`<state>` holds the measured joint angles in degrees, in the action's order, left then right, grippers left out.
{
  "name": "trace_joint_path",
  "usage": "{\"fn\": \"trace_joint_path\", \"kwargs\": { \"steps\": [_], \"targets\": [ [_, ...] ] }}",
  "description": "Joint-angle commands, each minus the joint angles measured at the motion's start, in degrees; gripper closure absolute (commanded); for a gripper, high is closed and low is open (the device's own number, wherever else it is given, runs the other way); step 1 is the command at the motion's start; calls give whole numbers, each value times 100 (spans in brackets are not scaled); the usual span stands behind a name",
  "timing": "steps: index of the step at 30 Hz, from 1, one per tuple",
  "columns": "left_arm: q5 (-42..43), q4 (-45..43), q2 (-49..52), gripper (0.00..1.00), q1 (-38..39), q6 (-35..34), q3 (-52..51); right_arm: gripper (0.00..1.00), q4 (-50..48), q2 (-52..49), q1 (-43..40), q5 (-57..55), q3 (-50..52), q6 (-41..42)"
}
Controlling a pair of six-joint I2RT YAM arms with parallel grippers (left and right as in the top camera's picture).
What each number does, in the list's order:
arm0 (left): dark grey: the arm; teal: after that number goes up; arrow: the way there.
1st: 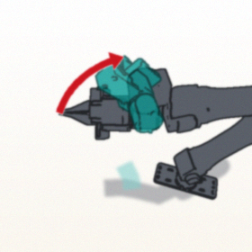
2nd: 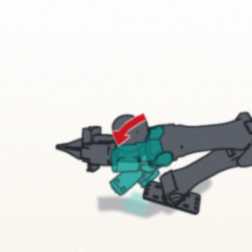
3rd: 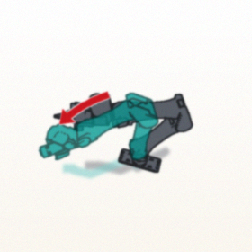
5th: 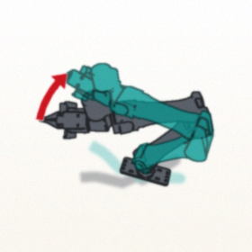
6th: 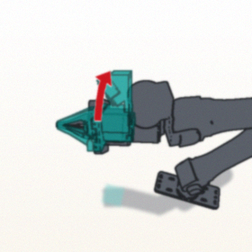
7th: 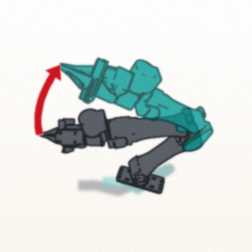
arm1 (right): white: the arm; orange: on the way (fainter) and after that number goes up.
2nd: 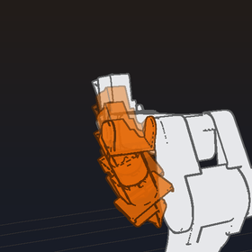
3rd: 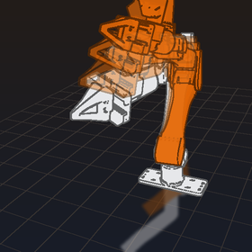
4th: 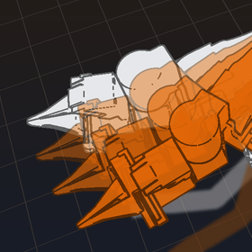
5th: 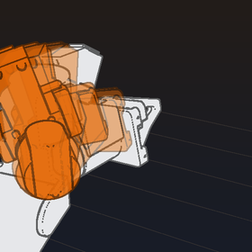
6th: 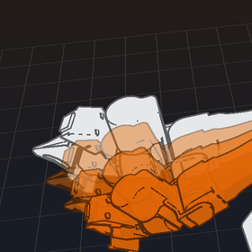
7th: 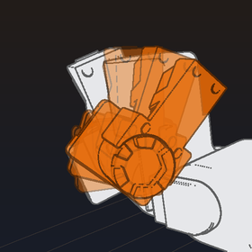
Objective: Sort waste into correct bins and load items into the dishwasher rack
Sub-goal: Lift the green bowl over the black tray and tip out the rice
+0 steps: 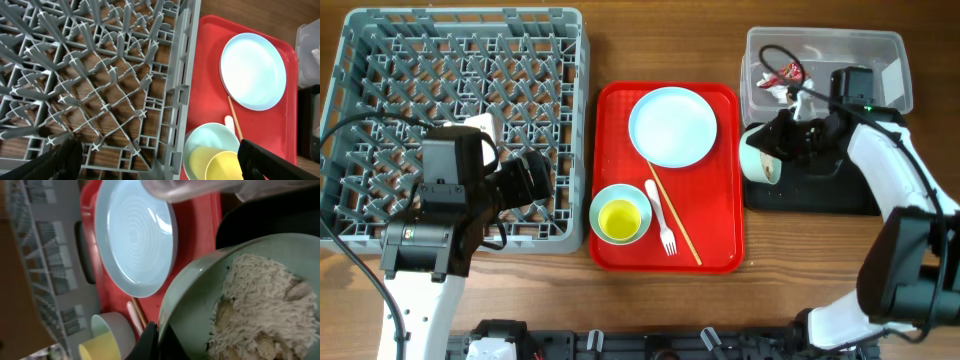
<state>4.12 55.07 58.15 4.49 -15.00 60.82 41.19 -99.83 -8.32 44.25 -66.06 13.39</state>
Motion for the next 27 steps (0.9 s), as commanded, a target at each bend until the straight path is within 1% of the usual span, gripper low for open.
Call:
{"fn": "trace_joint_path", "kwargs": {
  "steps": [1,16,19,27],
  "targets": [
    [-79,-13,4,0,-26,-68,96,96,-114,-245,-382,1045,-96,61],
    [-79,-13,4,0,-26,-68,96,96,-236,-599,-1823,2938,-94,1093],
    [-79,-13,4,0,-26,-68,96,96,-245,-678,-1985,3152,-94,1226],
    [-79,-13,4,0,-26,-68,96,96,-538,-809,-2369,4325,-94,1375]
  ]
}}
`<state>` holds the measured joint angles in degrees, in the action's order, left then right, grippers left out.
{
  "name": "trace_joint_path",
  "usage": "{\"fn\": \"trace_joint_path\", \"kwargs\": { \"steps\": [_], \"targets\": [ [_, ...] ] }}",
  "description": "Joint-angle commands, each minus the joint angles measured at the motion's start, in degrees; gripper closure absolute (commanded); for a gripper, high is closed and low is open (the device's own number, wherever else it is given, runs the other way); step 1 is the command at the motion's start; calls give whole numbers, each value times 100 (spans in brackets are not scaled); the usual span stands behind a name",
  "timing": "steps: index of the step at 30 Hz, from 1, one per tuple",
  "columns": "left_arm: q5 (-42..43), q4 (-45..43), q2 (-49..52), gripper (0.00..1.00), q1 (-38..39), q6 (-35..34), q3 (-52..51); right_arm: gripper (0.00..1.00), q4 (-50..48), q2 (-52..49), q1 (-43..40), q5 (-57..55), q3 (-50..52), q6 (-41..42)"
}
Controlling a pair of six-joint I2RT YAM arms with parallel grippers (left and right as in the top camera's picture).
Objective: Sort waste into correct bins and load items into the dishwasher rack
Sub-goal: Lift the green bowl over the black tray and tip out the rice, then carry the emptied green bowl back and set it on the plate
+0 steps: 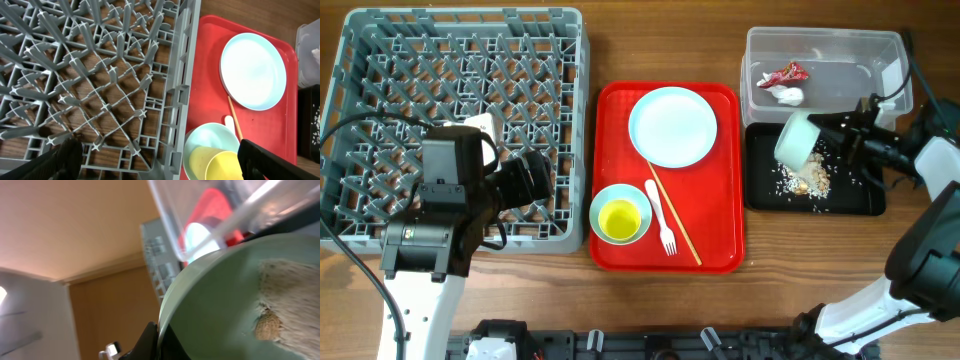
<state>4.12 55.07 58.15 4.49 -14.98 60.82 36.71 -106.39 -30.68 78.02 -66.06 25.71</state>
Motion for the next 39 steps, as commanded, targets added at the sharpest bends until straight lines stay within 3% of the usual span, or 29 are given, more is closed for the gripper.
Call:
{"fn": "trace_joint_path", "kwargs": {
  "steps": [1,4,20,27,31,33,39],
  "targets": [
    [-79,-13,4,0,-26,-70,96,96,-96,-153,-170,1095,-94,155],
    [-79,-13,4,0,-26,-70,96,96,-111,-153,-264,1493,-94,192],
    [-79,-13,4,0,-26,-70,96,96,-136,-153,-295,1473,-94,625],
    [-79,-13,4,0,-26,-70,96,96,155,-153,-251,-649,-94,378],
    [-79,-20,4,0,-26,-70,96,96,-179,-151,-138,1495,-94,-1113],
    [-79,-35,4,0,-26,-70,96,96,-118,-127,-70,1482,-101,-1233],
    [-79,-31,4,0,-26,-70,96,96,343,-122,136,-507,-101,-1062]
  ]
}}
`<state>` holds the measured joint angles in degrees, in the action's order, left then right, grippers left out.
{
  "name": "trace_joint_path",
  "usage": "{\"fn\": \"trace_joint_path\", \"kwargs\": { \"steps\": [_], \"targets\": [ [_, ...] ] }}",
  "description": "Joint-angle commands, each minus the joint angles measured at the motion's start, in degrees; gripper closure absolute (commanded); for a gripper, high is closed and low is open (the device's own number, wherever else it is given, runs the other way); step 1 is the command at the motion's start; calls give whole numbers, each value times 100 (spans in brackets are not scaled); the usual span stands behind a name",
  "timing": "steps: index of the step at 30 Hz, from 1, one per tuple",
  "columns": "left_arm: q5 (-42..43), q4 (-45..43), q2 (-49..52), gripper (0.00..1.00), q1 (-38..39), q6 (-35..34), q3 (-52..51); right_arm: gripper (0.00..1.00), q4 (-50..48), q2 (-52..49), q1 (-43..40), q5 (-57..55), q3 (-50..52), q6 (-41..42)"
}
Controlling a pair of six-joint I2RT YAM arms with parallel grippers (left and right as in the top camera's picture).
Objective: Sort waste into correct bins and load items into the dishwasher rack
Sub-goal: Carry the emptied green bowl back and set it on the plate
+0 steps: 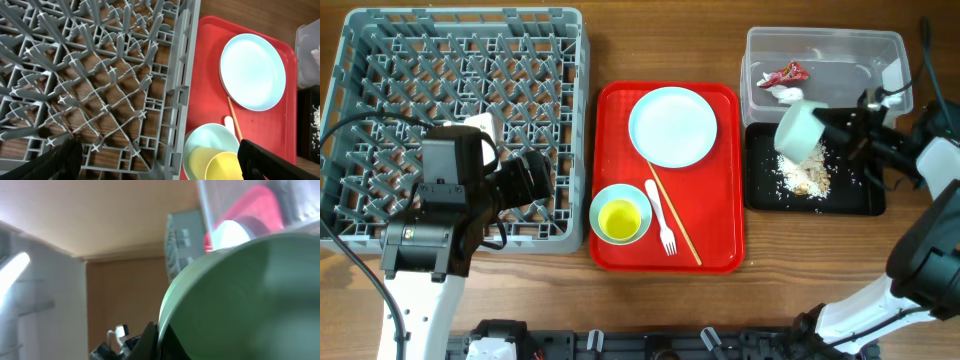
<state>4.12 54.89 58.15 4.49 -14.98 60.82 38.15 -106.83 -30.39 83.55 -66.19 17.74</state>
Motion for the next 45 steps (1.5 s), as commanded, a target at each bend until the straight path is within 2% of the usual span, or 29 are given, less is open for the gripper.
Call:
{"fn": "trace_joint_path", "kwargs": {
  "steps": [1,4,11,15,20,26,31,38,45],
  "targets": [
    [-79,-13,4,0,-26,-70,96,96,299,-61,155,-1305,-87,-382],
    [-79,-15,4,0,-26,-70,96,96,555,133,352,-1355,-90,-1078],
    [-79,-13,4,0,-26,-70,96,96,579,1290,828,-1902,-162,-1154],
    [-79,-15,4,0,-26,-70,96,96,439,2076,1475,-2826,-175,-1150],
    [-79,-15,4,0,-26,-70,96,96,-164,2581,2820,-4597,-175,-855],
    [-79,-13,4,0,-26,-70,96,96,-955,2371,4400,-6314,-175,-887],
    [-79,-11,4,0,-26,-70,96,96,-1440,1751,5390,-7125,-173,-1504],
    [-79,-9,4,0,-26,-70,96,96,-1714,643,5761,-7197,-173,-1539],
    [-79,-11,4,0,-26,-70,96,96,-1779,157,5777,-7106,-173,-1469]
  ]
}}
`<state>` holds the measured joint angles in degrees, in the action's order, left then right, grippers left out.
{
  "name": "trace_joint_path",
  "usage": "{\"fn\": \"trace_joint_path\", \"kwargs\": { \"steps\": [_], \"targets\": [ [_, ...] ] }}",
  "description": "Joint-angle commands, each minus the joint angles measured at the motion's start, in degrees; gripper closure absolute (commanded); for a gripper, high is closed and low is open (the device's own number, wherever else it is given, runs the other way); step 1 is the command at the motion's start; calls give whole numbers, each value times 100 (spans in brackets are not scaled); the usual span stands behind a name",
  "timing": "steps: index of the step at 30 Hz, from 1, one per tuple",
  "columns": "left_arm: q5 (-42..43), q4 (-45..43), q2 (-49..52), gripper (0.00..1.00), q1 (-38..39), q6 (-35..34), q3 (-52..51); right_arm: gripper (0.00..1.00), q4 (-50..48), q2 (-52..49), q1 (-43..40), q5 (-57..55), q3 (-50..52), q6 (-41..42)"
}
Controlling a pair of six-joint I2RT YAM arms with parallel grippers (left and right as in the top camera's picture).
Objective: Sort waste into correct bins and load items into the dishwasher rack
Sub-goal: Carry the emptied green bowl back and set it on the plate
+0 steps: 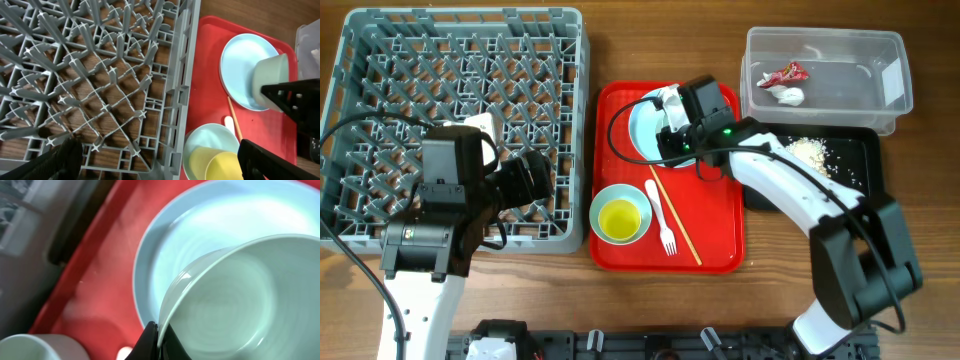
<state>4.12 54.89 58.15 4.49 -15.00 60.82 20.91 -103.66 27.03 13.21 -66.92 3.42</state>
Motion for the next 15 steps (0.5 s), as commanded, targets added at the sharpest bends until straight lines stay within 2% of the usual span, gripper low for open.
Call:
{"fn": "trace_joint_path", "kwargs": {
  "steps": [1,4,6,10,15],
  "targets": [
    [-79,-11,4,0,-26,-68,96,96,-55,-162,35,-72,-101,-35],
    [-79,-11,4,0,-26,-68,96,74,-48,-133,35,-52,-103,-20],
    [-79,-11,4,0,-26,-68,96,68,-17,-61,35,35,-103,-11],
    [-79,-11,4,0,-26,-68,96,64,214,225,33,164,-234,170],
    [-79,-13,4,0,-26,-68,96,60,1226,756,35,706,-876,175]
  ]
}}
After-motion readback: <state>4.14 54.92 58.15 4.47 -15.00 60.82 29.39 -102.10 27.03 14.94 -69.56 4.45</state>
